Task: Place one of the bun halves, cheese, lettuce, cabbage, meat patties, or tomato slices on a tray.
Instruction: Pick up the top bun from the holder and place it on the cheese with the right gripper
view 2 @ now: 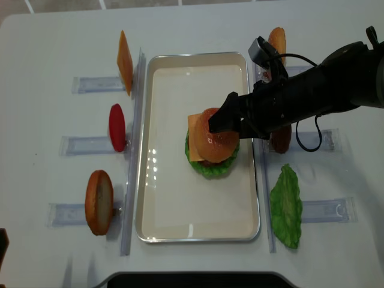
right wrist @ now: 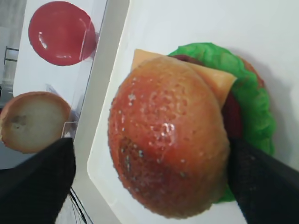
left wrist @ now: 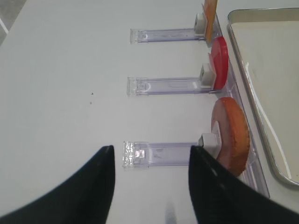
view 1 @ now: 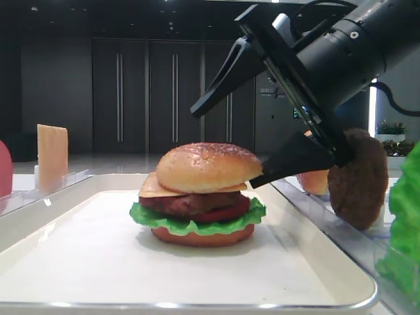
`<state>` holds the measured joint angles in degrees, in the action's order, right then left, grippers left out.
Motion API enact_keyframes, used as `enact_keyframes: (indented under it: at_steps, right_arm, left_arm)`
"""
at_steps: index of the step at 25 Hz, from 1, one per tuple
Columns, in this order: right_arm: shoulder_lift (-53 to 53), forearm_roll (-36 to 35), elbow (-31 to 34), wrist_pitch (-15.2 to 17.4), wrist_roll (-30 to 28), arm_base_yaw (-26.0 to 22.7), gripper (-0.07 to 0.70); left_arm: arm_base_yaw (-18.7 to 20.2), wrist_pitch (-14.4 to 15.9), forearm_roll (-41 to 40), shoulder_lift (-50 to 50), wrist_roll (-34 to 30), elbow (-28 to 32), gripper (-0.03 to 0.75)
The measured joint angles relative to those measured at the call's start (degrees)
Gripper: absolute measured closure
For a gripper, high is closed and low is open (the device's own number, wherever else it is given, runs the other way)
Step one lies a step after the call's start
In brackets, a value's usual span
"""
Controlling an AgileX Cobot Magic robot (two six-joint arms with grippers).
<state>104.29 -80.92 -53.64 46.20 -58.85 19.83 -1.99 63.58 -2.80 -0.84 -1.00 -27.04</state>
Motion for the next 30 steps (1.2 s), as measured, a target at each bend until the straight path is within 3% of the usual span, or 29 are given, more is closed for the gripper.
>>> enact_keyframes:
  at_steps: [9, 25, 30]
  right_arm:
    - [0.1, 9.2, -6.4, 1.0, 10.6, 0.0, 0.013]
    - [0.1, 13.4, -9.9, 0.1, 14.7, 0.0, 0.019]
    - [0.2, 19.2, -15.2, 0.5, 19.6, 0.0, 0.02]
  left_arm:
    - [0.0, 0.0, 0.0, 0.0, 0.0, 0.0, 0.325]
    - [0.0, 0.0, 0.0, 0.0, 0.0, 0.0, 0.325]
    - [0.0, 0.0, 0.0, 0.0, 0.0, 0.0, 0.325]
